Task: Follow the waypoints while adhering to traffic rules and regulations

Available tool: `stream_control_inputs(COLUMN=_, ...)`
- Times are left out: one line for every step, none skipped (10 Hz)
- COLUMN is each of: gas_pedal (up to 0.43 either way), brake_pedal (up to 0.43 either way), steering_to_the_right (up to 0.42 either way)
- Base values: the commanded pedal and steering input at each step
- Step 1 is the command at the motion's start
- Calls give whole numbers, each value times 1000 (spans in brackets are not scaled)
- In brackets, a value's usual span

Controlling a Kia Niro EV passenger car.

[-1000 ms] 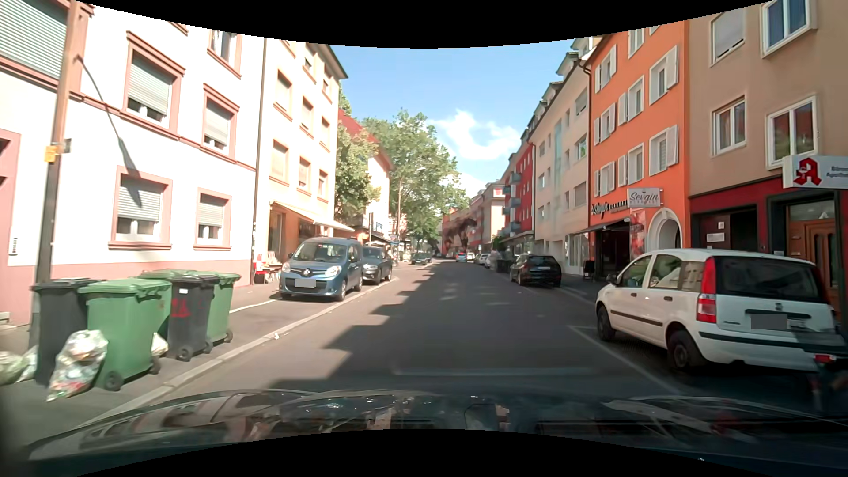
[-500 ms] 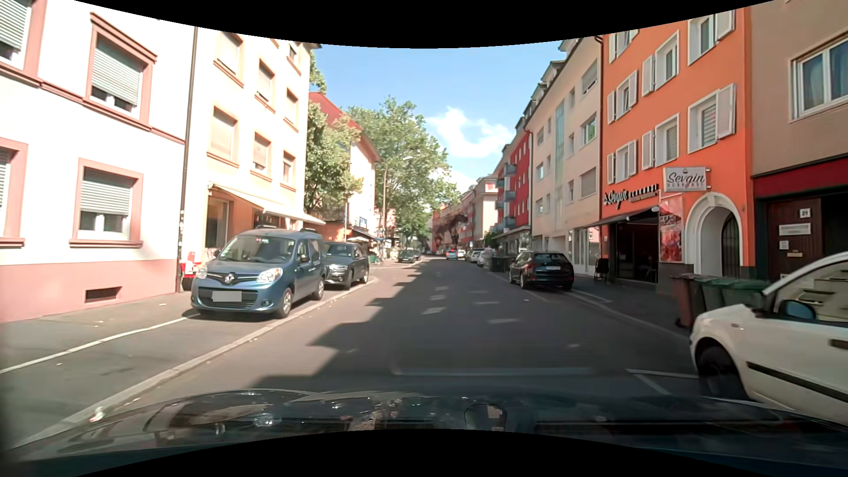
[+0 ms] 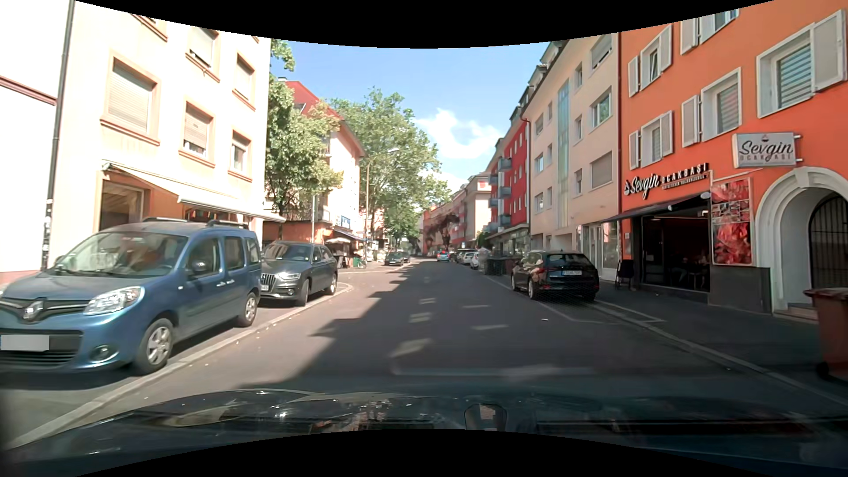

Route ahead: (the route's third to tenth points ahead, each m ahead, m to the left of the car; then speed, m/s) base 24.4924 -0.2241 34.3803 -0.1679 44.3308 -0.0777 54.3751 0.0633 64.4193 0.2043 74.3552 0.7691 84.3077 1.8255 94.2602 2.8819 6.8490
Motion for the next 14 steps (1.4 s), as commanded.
stream_control_inputs(gas_pedal=98, brake_pedal=0, steering_to_the_right=15)
stream_control_inputs(gas_pedal=98, brake_pedal=0, steering_to_the_right=6)
stream_control_inputs(gas_pedal=87, brake_pedal=0, steering_to_the_right=2)
stream_control_inputs(gas_pedal=87, brake_pedal=0, steering_to_the_right=1)
stream_control_inputs(gas_pedal=87, brake_pedal=0, steering_to_the_right=2)
stream_control_inputs(gas_pedal=87, brake_pedal=0, steering_to_the_right=1)
stream_control_inputs(gas_pedal=87, brake_pedal=0, steering_to_the_right=-1)
stream_control_inputs(gas_pedal=87, brake_pedal=0, steering_to_the_right=-5)
stream_control_inputs(gas_pedal=87, brake_pedal=0, steering_to_the_right=-5)
stream_control_inputs(gas_pedal=87, brake_pedal=0, steering_to_the_right=-5)
stream_control_inputs(gas_pedal=87, brake_pedal=0, steering_to_the_right=-5)
stream_control_inputs(gas_pedal=79, brake_pedal=0, steering_to_the_right=-6)
stream_control_inputs(gas_pedal=79, brake_pedal=0, steering_to_the_right=-5)
stream_control_inputs(gas_pedal=67, brake_pedal=0, steering_to_the_right=-5)
